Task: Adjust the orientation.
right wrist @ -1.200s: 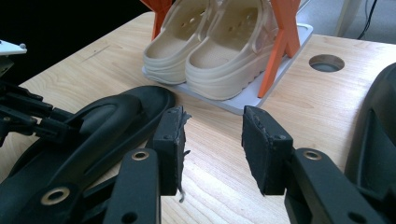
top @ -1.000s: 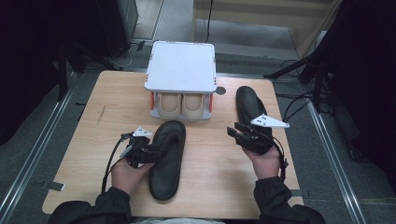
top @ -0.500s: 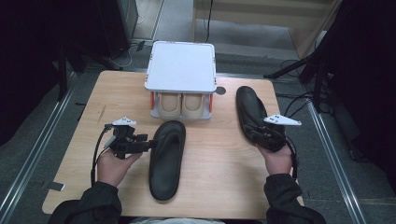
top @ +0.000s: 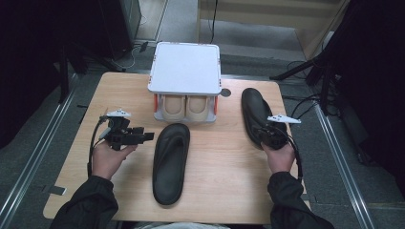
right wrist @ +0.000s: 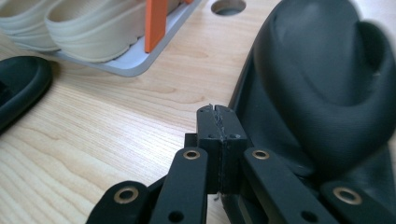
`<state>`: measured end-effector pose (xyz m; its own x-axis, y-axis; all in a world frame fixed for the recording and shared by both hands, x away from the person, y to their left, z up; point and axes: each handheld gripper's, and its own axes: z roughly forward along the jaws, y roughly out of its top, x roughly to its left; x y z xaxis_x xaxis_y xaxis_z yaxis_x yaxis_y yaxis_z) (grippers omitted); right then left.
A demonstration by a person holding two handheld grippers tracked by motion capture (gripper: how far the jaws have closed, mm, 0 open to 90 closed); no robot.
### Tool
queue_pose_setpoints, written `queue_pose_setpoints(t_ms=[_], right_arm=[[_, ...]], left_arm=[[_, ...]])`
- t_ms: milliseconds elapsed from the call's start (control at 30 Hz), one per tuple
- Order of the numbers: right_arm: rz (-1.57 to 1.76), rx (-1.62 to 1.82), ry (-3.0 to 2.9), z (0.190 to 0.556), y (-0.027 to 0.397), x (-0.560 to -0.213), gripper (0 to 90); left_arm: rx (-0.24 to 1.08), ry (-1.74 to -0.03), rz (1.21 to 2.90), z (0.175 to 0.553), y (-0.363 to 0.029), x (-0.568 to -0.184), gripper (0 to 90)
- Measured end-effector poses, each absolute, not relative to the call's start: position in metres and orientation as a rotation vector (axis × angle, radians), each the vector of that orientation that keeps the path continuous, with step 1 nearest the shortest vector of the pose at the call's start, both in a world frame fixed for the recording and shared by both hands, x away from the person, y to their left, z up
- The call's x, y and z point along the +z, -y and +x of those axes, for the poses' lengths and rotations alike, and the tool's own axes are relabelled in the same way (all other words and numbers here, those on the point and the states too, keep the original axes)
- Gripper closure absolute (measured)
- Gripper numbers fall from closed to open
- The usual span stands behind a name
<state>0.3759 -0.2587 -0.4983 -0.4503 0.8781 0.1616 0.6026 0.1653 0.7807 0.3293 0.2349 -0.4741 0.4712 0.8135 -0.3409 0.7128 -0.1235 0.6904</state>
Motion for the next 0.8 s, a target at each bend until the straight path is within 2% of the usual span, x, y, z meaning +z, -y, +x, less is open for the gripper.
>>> queue_pose_setpoints(t_ms=[400, 800], right_arm=[[1.425, 1.064, -2.2, 0.39, 0.238, -0.522, 89.3], [1.489, 1.028, -2.19, 0.392, 0.254, -0.524, 89.1]], left_arm=[[0.167, -1.281, 1.829, 0.339, -0.256, -0.474, 42.6], [0.173, -1.267, 1.862, 0.337, -0.255, -0.474, 42.8]])
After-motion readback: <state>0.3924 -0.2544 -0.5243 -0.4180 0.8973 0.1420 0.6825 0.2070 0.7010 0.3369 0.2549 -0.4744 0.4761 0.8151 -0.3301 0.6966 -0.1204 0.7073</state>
